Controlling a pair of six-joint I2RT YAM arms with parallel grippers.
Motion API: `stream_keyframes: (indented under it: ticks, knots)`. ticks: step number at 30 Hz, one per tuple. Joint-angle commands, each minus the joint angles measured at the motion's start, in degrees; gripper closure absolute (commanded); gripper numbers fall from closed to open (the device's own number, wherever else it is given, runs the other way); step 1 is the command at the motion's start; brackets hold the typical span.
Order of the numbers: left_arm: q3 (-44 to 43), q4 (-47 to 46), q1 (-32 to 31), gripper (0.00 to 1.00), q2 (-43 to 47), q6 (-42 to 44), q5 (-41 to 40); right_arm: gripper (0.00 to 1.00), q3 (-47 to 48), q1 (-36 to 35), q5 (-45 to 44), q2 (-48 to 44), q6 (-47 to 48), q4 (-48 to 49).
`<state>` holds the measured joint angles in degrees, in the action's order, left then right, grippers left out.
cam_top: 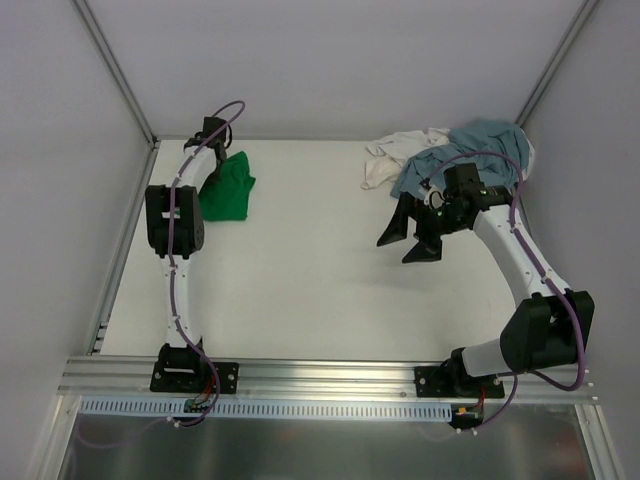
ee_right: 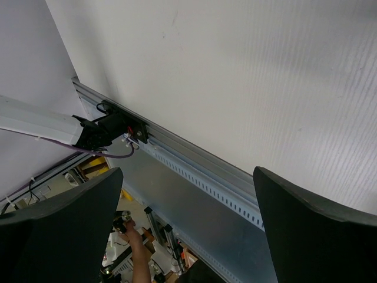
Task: Fold and stack the t-shirts
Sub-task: Put the neatly folded tshirt into the corner of the board with the left arm
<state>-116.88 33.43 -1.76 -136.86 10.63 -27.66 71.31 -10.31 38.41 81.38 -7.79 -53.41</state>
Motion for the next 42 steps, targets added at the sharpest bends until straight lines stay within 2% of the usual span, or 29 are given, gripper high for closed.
stream_keyframes:
  ticks: [1,9,19,31,32,33,34,35,42]
  knots:
    - [-2.7,-6.4,1.3,1.0,1.8,2.4,-2.7,0.0,-0.5,0.5,0.3,-0.2,1.0,-2.9]
    - [-4.3,-10.3,4.7,1.0,5.3,3.8,1.5,0.0,3.3,0.3,0.3,3.4,1.3,-4.3]
    - [-4.0,-17.3,6.4,1.0,2.5,8.7,1.7,0.0,10.7,0.2,-1.7,6.7,3.6,-12.4]
    - [-4.7,-23.7,8.7,0.98,-1.1,13.1,1.9,0.01,15.7,-1.9,-4.9,8.8,2.0,-16.5]
    - [-4.3,-24.4,8.9,0.86,-1.4,13.0,0.5,0.01,16.0,-2.2,-5.0,8.9,1.9,-16.7]
    - [-3.0,-25.5,9.0,0.32,-1.4,13.6,-2.7,0.01,16.5,-2.6,-5.2,9.1,1.7,-16.8]
    - [-2.5,-28.0,9.0,0.07,-1.6,14.0,-4.2,0.01,16.8,-2.8,-5.5,9.2,1.6,-17.1]
    - [-2.1,-28.6,9.1,0.01,-1.6,14.1,-5.0,0.0,17.0,-3.0,-5.6,9.3,1.6,-17.2]
    - [-0.5,-30.4,9.2,0.01,-0.1,13.6,-8.3,0.01,17.4,-4.2,-5.4,9.1,1.6,-17.5]
